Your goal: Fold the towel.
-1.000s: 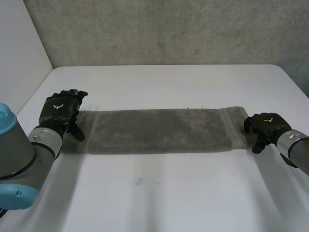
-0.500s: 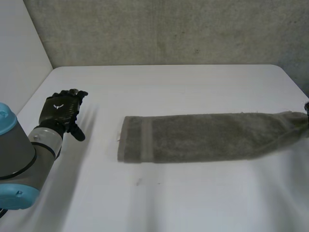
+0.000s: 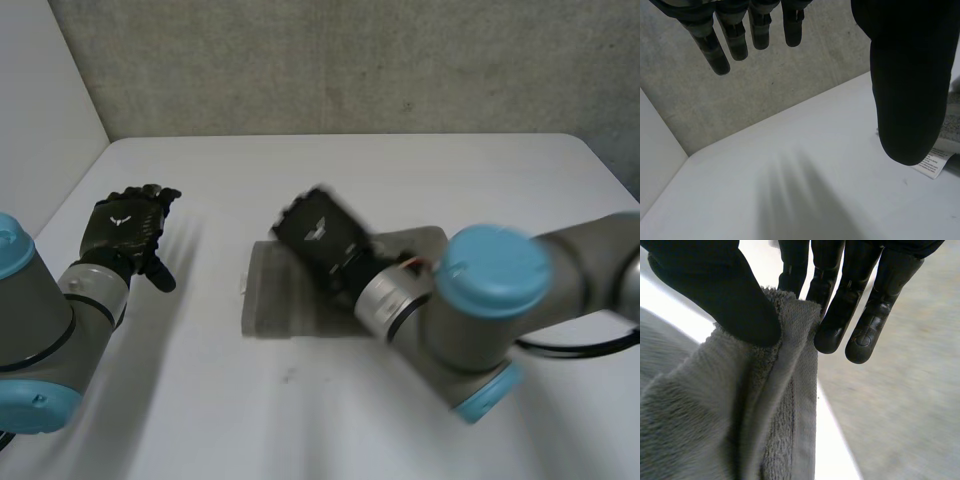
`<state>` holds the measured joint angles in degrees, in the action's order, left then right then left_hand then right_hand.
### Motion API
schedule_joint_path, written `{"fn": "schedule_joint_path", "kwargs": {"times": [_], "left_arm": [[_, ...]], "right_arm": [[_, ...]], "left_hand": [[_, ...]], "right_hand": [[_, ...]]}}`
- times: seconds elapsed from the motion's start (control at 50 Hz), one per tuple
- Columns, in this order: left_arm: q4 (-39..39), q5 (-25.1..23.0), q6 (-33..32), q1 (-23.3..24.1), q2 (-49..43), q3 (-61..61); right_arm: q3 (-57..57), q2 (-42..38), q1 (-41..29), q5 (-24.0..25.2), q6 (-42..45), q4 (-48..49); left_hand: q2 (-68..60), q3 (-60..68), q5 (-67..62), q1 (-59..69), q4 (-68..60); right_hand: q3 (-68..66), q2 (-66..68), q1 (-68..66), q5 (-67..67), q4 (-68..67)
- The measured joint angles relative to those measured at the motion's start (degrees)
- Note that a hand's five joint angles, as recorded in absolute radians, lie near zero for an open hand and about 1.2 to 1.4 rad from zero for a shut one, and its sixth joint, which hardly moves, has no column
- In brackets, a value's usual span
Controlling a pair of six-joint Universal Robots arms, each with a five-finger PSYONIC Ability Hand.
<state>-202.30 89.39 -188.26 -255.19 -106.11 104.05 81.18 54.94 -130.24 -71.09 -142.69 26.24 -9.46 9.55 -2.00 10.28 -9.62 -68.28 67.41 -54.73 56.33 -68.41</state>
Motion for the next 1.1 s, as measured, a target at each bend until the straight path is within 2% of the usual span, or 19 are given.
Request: {"fn": "schedule_joint_path", "kwargs": {"times": [0.06,0.1,0.12,0.18,0.22,0.32,0.38,0.54,0.62,0.66,0.72,0.74,0.78,0.9,1.1], "left_arm": [[-0.02,-0.01,0.00,0.07,-0.03,0.01],[-0.02,0.00,0.00,0.10,-0.06,0.01],[-0.03,0.00,0.00,0.12,-0.10,0.03],[-0.03,-0.01,0.00,0.17,-0.15,0.06],[-0.03,-0.01,-0.01,0.21,-0.25,0.16],[-0.03,0.00,-0.09,0.31,-0.54,0.34],[-0.03,0.00,-0.15,0.41,-0.75,0.49],[0.19,-0.23,-0.21,1.65,-1.04,0.82],[0.44,-0.68,-0.09,5.01,-0.84,0.65],[0.49,-1.02,0.19,9.00,-0.72,-0.03],[0.49,-1.18,0.75,12.83,-0.98,-1.42],[0.49,-1.18,0.75,12.83,-0.98,-1.42],[0.51,-1.18,2.15,18.65,-2.82,-4.85],[0.78,-1.11,3.53,24.26,-8.55,-11.31],[3.63,-1.29,3.61,26.35,-22.11,-23.55]], "right_arm": [[-0.78,-4.06,-2.38,0.70,0.18,-0.13],[-1.04,-5.77,-3.16,0.64,0.31,-0.32],[-1.14,-6.51,-3.43,0.41,0.37,-0.52],[-1.17,-6.88,-3.54,-0.42,0.29,-1.07],[-0.90,-5.06,-2.96,-1.67,-0.46,-1.72],[0.59,0.29,0.25,-4.13,-4.45,-2.77],[3.59,6.26,5.36,-5.93,-11.58,-4.43],[11.73,12.94,15.05,-6.14,-21.66,-9.87],[16.58,14.14,19.79,-5.65,-22.95,-11.75],[19.11,14.47,22.22,-5.51,-22.89,-12.17],[20.45,14.54,23.59,-5.48,-22.67,-12.18],[20.45,14.54,23.59,-5.48,-22.67,-12.18],[21.46,14.51,24.58,-5.55,-22.41,-12.08],[22.00,14.45,24.56,-5.76,-22.26,-11.84],[23.90,14.25,23.77,-6.20,-22.28,-9.65]], "left_hand": [[0.00,0.00,0.00,0.00,0.00],[0.00,0.00,0.00,0.00,0.02],[0.00,0.00,0.00,0.00,0.00],[0.00,0.00,0.00,0.00,0.00],[0.00,0.00,0.00,0.00,0.00],[0.00,0.00,0.00,0.00,0.00],[0.00,0.00,0.00,0.00,0.00],[0.00,0.00,0.00,0.00,0.00],[0.00,0.00,0.00,0.00,0.00],[0.00,0.00,0.00,0.00,0.00],[0.00,0.00,0.00,0.00,0.00],[0.00,0.00,0.00,0.00,0.00],[0.00,0.00,0.00,0.00,0.00],[-0.89,0.76,0.00,0.22,-0.68],[-2.03,1.95,0.00,1.08,-1.79]], "right_hand": [[6.29,-5.98,4.33,-5.30,6.35],[23.41,-23.26,20.53,-21.25,23.50],[38.27,-39.37,33.36,-36.05,38.37],[53.26,-52.66,42.06,-50.64,53.31],[55.99,-54.49,42.51,-52.84,54.87],[56.08,-54.55,42.51,-53.16,54.87],[56.08,-54.55,42.51,-53.19,54.87],[56.08,-54.55,42.51,-53.20,54.87],[56.08,-54.55,42.51,-53.22,54.87],[56.08,-54.55,42.51,-53.22,54.87],[56.08,-54.55,42.51,-53.22,54.87],[56.08,-54.55,42.51,-53.22,54.87],[56.08,-54.55,42.51,-53.22,54.87],[56.08,-54.55,42.51,-53.22,54.87],[47.06,-46.76,36.57,-45.63,47.25]]}}
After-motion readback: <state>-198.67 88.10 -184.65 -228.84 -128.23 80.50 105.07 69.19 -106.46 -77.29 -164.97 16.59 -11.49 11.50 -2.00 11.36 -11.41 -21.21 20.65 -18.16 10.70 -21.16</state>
